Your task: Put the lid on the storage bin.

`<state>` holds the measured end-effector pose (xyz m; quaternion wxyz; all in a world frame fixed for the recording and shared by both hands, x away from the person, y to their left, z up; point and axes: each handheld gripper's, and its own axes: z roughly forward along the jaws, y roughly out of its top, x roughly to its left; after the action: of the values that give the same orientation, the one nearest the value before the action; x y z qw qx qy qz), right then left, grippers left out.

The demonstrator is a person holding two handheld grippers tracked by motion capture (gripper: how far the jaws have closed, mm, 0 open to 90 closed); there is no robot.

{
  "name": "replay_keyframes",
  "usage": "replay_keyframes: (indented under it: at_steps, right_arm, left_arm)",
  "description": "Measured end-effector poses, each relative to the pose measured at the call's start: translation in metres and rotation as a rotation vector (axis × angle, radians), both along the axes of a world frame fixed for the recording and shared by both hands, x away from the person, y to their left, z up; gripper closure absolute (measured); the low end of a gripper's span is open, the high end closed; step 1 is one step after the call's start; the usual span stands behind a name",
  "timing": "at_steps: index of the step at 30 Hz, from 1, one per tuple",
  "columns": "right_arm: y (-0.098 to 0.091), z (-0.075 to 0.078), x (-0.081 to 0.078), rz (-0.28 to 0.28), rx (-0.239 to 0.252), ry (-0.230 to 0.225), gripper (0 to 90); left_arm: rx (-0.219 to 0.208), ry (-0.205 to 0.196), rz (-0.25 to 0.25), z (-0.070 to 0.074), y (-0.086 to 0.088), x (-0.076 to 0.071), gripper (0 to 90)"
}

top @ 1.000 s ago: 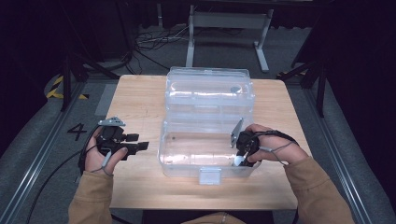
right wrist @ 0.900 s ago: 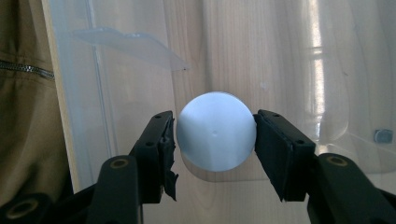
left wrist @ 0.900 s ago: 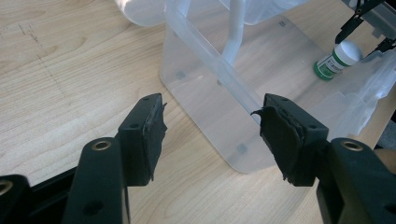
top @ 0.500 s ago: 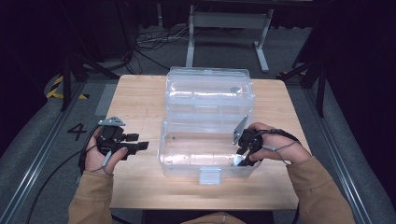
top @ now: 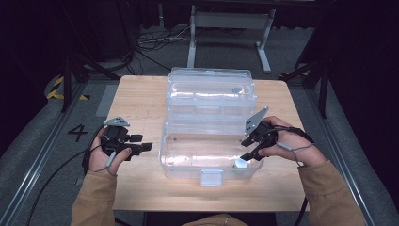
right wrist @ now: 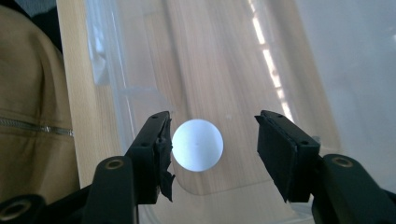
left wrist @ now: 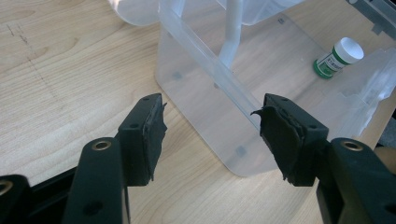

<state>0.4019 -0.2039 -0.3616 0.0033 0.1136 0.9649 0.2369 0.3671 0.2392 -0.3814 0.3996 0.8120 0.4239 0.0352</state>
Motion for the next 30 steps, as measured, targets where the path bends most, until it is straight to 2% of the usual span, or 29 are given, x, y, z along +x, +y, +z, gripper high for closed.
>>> replay_keyframes:
  at_steps: [11, 20, 22, 23, 25, 30]
  right_arm:
    - [-0.002, 0.033, 0.008, -0.053, 0.11, -0.059, 46.6]
    - [0.001, 0.051, 0.029, -0.122, 0.196, -0.129, 47.3]
    - [0.002, 0.055, 0.034, -0.139, 0.203, -0.158, 47.3]
    - [0.002, 0.055, 0.034, -0.139, 0.203, -0.158, 47.3]
    - [0.003, 0.06, 0.043, -0.169, 0.228, -0.188, 47.3]
    - [0.006, 0.067, 0.053, -0.196, 0.266, -0.212, 47.4]
  left_arm:
    - [0.002, 0.001, 0.0, 0.0, 0.0, -0.004, 40.5]
    - [0.002, -0.001, 0.003, -0.001, 0.001, -0.009, 40.5]
    - [0.004, 0.001, -0.001, -0.001, 0.001, -0.009, 40.5]
    - [0.004, 0.001, -0.001, -0.001, 0.001, -0.009, 40.5]
    - [0.005, 0.0, -0.006, -0.001, 0.0, -0.012, 40.5]
    - [0.014, -0.009, -0.009, -0.002, 0.0, -0.017, 40.5]
